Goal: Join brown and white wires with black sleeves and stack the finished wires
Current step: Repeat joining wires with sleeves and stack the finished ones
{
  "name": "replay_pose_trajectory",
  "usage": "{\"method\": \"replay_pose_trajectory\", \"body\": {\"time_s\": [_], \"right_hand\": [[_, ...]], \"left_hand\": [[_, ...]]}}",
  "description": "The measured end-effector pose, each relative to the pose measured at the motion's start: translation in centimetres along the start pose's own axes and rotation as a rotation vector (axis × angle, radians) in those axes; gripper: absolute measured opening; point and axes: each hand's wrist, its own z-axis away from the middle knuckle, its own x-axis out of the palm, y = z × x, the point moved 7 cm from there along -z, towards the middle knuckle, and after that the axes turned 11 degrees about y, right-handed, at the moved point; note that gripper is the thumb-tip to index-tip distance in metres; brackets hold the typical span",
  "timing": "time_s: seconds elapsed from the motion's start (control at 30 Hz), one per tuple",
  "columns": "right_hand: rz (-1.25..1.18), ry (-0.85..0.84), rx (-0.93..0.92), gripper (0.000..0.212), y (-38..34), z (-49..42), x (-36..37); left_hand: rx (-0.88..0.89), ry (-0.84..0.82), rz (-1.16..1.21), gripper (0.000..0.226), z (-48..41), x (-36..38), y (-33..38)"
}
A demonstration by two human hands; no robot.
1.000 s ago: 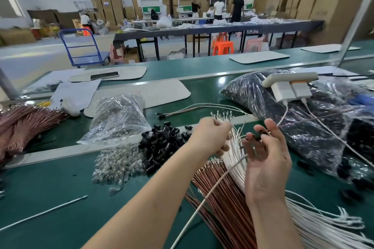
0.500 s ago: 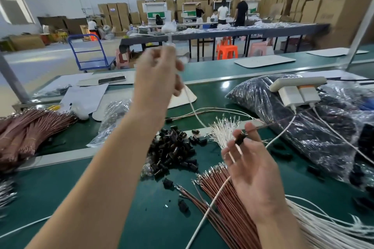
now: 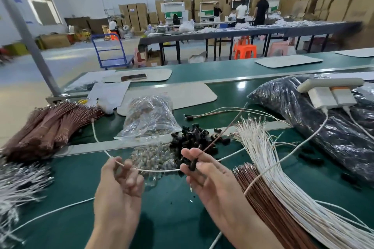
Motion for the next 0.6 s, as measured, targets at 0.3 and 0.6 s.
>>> {"method": "replay_pose_trajectory", "body": {"time_s": [0.3, 0.6], "right_hand": [[-0.026, 0.013, 0.027, 0.029, 1.1, -0.3, 0.3], [-0.283, 0.189, -0.018, 0.023, -1.6, -1.4, -3.5]], "left_hand": [[0.094, -0.259, -0.347, 0.029, 3.2, 1.5, -5.6], [0.207, -0.029, -0.151, 0.013, 0.8, -0.9, -1.9]]}}
